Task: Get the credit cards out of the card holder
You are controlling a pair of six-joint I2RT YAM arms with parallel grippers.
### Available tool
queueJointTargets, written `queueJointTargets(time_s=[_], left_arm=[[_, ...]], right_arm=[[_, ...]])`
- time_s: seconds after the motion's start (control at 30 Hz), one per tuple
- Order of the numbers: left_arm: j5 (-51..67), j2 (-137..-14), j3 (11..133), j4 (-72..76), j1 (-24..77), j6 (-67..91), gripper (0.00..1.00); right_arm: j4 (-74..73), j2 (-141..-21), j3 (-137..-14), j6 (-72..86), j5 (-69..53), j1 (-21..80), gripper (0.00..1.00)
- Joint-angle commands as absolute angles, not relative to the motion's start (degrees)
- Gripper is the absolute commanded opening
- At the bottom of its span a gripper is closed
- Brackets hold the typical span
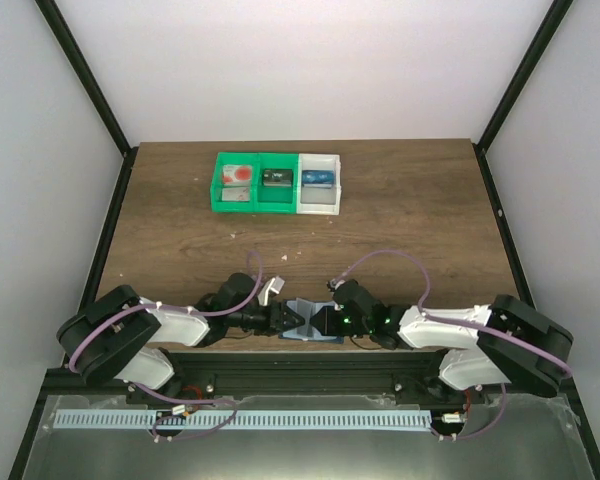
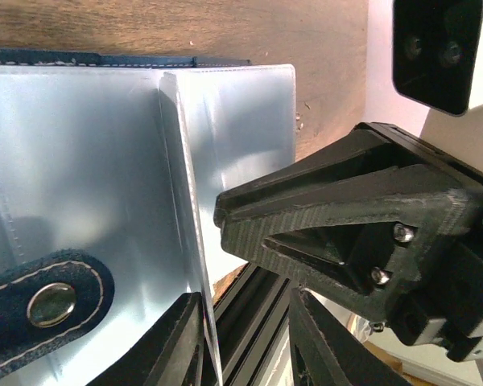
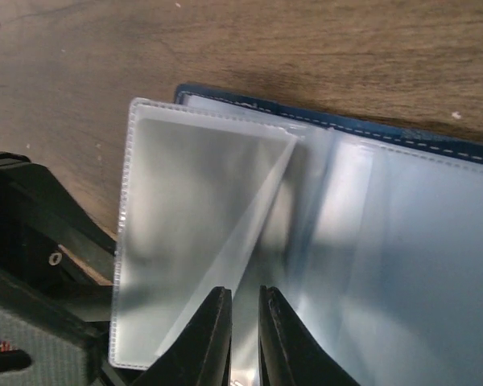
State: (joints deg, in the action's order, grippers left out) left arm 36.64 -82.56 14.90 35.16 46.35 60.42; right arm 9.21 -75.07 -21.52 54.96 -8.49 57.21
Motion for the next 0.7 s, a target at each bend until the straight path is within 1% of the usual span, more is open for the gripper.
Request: queueJointTargets(time_s=[0.0, 0.3, 0.67], left_arm=[[36.7, -82.8, 16.4, 36.5, 46.9, 60.0, 0.32], [36.8, -82.8, 17.7, 36.2, 48.2, 60.1, 0.34], [36.5, -86.7, 21.1, 38.2, 52.0, 61.1, 0.35]], right_arm=[[8.6, -72.1, -21.0, 55.2, -7.9, 57.7, 0.12], [2.8, -65.8, -19.9, 55.0, -3.2, 57.6, 0.12], [-5.5, -52.1, -18.5, 56.0, 2.8, 57.6, 0.12]])
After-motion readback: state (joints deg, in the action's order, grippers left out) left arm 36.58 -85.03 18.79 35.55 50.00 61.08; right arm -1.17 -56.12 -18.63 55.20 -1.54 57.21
